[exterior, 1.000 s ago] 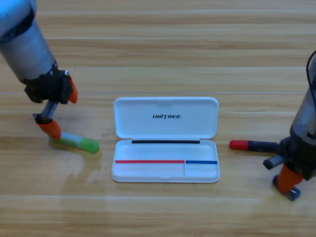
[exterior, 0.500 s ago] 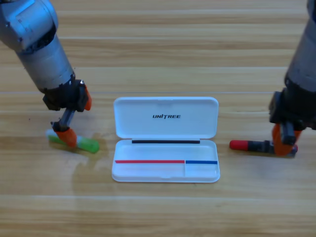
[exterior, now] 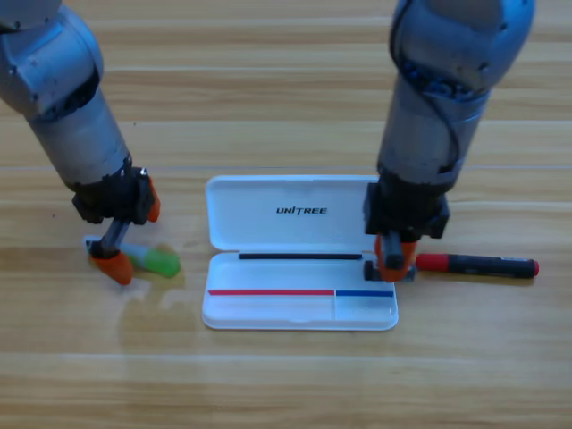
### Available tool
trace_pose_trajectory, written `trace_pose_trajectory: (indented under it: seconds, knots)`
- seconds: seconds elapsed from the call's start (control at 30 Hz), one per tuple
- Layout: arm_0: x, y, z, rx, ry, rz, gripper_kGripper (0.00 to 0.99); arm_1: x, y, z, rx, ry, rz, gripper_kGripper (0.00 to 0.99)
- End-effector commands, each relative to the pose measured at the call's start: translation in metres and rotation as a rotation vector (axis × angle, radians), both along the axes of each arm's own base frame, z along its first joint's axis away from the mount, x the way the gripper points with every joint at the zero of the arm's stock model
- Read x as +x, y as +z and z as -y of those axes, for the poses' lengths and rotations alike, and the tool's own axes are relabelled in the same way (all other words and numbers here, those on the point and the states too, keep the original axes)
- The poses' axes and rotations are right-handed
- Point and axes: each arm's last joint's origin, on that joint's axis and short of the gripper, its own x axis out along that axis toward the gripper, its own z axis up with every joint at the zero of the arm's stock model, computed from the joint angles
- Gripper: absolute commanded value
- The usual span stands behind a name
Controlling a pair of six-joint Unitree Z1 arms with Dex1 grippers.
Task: Clean up eraser and pencils
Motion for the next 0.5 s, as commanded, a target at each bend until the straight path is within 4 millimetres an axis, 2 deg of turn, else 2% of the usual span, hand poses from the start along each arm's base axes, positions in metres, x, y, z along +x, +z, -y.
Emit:
trace_pose_trajectory:
  seconds: [0.03, 0.33, 0.5]
  knots:
    - [-0.004, -0.018, 0.0, 0.034, -0.009, -0.026, 0.89, 0.001, -0.037, -0.022, -0.045, 0.041, -0.06, 0.0]
    - [-0.005, -0.021, -0.005, 0.043, -0.005, -0.002, 0.828, 0.007, -0.047, -0.032, -0.042, 0.044, -0.063, 0.0]
    - [-0.004, -0.024, -0.007, 0.048, 0.001, 0.002, 0.767, 0.003, -0.049, -0.033, -0.046, 0.052, -0.073, 0.0]
